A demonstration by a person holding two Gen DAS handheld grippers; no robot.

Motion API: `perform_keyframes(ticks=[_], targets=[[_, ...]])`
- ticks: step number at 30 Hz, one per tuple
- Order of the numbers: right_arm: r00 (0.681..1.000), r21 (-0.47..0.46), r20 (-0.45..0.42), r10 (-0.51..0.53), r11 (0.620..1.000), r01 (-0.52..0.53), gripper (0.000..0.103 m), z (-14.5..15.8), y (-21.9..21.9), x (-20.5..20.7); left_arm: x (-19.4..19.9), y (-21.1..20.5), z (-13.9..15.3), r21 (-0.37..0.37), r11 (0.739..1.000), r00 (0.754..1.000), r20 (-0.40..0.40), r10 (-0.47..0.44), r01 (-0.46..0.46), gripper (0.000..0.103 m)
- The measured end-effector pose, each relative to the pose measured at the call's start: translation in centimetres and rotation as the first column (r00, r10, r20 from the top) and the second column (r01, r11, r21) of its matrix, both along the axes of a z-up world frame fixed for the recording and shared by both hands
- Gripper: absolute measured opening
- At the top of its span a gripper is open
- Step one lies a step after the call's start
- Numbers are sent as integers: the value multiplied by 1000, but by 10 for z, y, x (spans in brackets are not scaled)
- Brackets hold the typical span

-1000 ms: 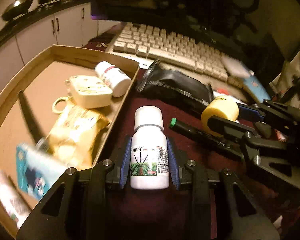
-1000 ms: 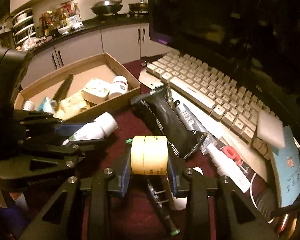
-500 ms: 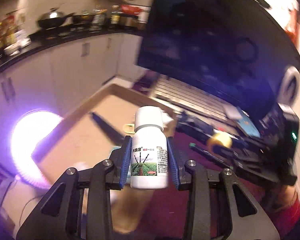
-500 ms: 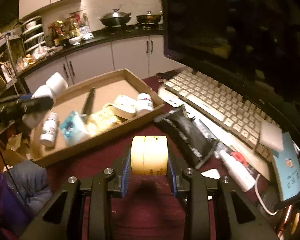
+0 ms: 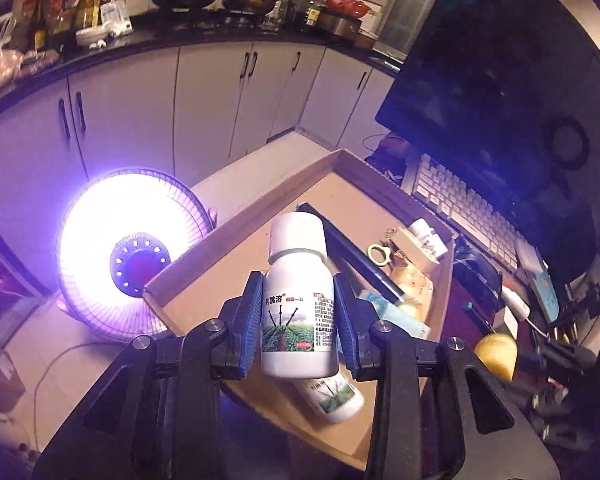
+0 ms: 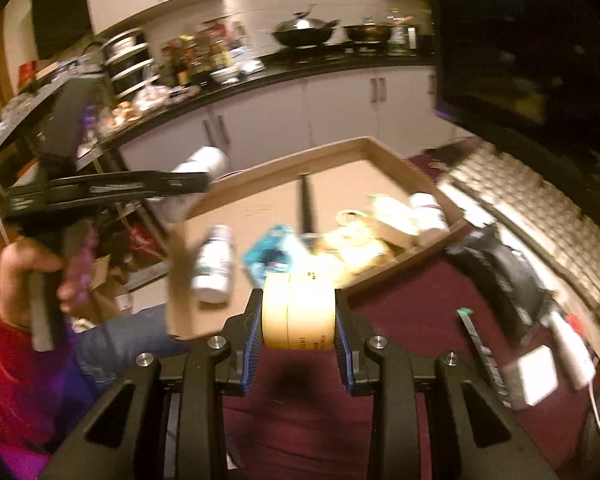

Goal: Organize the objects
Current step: 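Carry the pill bottle and tape roll over the cardboard tray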

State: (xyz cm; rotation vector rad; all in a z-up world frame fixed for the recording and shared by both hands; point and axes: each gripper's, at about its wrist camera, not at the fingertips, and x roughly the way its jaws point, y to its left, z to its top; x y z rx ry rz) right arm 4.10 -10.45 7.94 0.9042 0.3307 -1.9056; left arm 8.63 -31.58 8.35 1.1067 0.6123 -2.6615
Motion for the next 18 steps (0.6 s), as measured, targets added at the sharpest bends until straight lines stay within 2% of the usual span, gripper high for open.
perform_keyframes(ticks=[4, 10, 15, 18], targets=[[997, 21, -13, 71, 997, -71, 31, -7, -27, 11, -11, -8, -20, -13, 1000, 1000, 16, 24, -24, 34], [993, 85, -62, 104, 992, -98, 31, -25, -54, 14, -20, -18, -43, -19, 1000, 999, 50, 22, -21, 34], [990, 134, -73, 121, 985, -110, 31, -40, -64, 13, -25, -13, -48, -72, 997, 991, 129, -20, 30, 34], [987, 160, -65, 150, 977, -138, 31, -47, -70, 17, -20, -4, -46, -129, 991, 981, 196, -10, 36, 34]])
